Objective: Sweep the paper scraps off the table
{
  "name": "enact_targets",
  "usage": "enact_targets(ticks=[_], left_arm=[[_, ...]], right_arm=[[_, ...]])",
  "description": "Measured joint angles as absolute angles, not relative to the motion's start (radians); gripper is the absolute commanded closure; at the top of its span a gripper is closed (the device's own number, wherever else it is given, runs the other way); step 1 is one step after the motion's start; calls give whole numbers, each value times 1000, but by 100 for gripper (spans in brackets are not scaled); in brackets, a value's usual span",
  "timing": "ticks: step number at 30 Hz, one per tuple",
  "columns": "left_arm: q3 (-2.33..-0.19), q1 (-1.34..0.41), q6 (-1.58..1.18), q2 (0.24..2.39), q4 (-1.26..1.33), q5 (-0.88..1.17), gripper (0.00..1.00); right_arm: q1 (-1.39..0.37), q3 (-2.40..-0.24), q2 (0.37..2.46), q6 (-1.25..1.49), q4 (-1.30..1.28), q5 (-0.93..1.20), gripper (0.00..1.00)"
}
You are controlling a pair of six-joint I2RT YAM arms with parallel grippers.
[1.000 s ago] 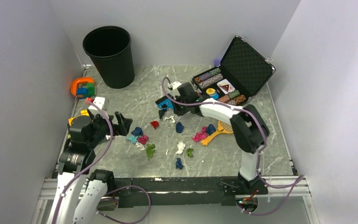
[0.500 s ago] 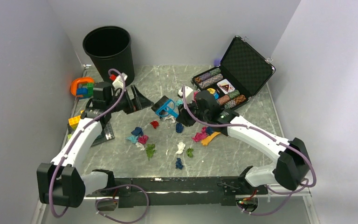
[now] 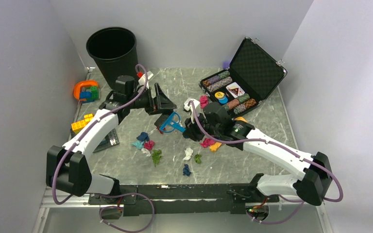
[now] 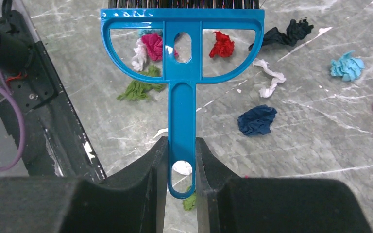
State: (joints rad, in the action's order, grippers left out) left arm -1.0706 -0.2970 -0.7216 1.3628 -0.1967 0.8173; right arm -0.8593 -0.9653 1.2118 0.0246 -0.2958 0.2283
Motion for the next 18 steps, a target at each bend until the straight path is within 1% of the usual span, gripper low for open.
enact_targets(ticks=[5, 9, 12, 14, 16, 18], left_arm=[[-1059, -301, -722, 1368, -213, 818, 2], [-1034, -301, -723, 1368, -213, 822, 4], [-996, -301, -744, 1368, -199, 843, 12], [-970, -303, -760, 1369, -187, 862, 19], [-955, -307, -776, 1370, -172, 880, 27], [-944, -310, -789, 1370, -152, 897, 37]], right_arm=[[-864, -960, 1202, 23, -294, 179, 81], [-864, -952, 1174, 11, -296, 135, 81], [-867, -952, 1161, 1, -292, 109, 81], [-873, -952, 1161, -4, -290, 95, 81], [-879, -951, 1161, -9, -290, 83, 81], [-886, -950, 1161, -13, -290, 81, 81]])
